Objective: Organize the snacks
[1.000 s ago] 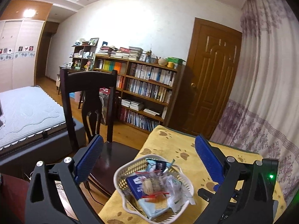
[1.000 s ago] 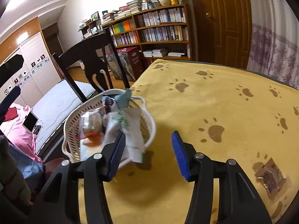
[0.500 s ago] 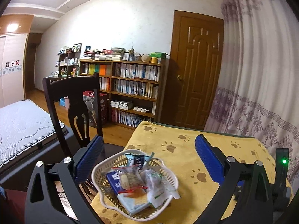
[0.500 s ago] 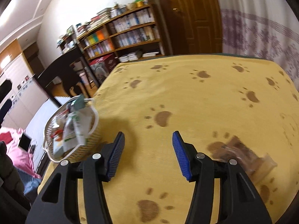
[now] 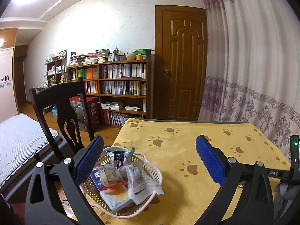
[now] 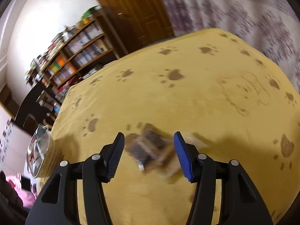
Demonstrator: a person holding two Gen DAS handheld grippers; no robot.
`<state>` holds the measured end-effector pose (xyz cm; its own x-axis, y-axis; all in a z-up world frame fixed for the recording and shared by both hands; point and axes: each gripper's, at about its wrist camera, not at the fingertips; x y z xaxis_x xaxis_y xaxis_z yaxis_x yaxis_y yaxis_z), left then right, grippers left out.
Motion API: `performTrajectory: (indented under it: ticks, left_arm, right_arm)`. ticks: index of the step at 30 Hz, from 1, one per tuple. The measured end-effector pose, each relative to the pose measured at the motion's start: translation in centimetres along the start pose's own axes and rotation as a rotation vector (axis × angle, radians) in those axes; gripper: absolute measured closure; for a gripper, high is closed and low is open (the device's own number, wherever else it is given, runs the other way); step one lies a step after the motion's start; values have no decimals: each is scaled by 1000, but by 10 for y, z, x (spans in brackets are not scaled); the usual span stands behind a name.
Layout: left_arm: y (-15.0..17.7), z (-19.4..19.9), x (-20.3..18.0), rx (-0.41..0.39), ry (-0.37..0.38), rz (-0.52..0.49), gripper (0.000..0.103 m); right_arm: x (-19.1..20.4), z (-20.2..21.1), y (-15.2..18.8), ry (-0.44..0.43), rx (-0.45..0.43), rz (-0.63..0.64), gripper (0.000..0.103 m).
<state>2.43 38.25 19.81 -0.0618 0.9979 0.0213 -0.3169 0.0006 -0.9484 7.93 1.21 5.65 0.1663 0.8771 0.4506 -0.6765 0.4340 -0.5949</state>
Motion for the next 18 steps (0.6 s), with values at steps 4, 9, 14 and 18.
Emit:
performTrajectory:
  ticks: [4, 9, 14, 18]
  left_arm:
    - [2, 0, -5, 4, 6, -15, 3]
    - [2, -1, -6, 7, 11, -22, 3]
    - [2, -1, -5, 7, 13, -22, 3]
    - [2, -1, -6, 8, 14, -23, 3]
  right_arm:
    - [-26, -7, 2, 14, 24, -86, 48]
    - [-46, -16, 7, 20, 52, -167, 48]
    - [-50, -22, 9, 57, 72, -187, 48]
    - [-56, -26, 11, 43, 86, -219, 48]
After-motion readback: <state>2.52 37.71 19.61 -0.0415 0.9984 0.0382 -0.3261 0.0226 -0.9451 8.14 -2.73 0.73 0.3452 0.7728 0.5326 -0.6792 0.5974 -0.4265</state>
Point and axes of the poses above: each gripper's, at about its wrist camera, not at the fingertips, and z roughly against the way its jaws point, x to its left, y to its underside, and after that the axes turned 5 degrees about -y, right-handed
